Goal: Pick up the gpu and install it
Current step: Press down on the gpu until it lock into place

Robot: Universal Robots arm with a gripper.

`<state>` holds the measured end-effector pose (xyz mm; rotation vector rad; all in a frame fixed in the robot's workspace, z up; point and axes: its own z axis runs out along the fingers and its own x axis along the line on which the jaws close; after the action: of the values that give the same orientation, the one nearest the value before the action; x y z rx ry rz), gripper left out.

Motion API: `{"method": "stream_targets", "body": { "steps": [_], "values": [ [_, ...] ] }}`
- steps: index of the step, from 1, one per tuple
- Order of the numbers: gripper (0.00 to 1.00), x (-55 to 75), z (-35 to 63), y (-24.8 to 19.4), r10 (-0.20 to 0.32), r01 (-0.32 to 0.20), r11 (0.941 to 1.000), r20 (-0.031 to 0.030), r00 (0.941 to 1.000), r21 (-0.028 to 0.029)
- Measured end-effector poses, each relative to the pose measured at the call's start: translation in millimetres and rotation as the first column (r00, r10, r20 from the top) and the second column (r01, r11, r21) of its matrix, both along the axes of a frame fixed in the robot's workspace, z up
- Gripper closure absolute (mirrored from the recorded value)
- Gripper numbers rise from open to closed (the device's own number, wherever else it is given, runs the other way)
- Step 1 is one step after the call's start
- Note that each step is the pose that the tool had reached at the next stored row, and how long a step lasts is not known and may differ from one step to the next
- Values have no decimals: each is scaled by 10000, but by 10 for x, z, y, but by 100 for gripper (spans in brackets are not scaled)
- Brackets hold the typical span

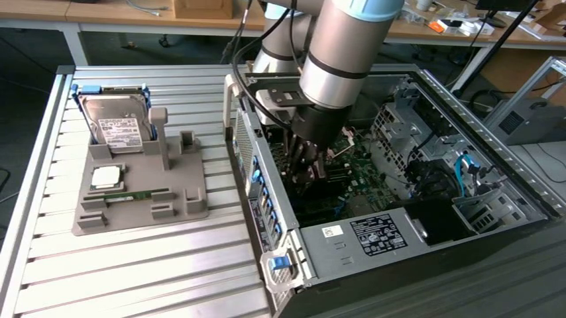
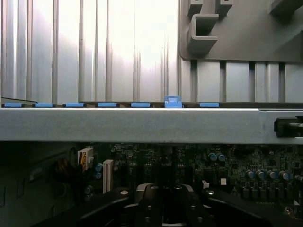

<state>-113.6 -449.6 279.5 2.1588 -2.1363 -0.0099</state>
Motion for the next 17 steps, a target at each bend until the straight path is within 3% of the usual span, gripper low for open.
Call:
{"method": "stream_targets", "body": {
  "steps": [4, 8, 12, 17],
  "values": [
    [89, 49, 23, 6, -1, 1, 10000, -1, 10000, 1],
    [89, 62, 23, 99, -2, 2, 10000, -2, 10000, 1],
    [89, 62, 17, 162, -1, 1, 10000, -3, 10000, 0],
    [89, 62, -1, 159, 0, 0, 10000, -19, 10000, 0]
  ]
}}
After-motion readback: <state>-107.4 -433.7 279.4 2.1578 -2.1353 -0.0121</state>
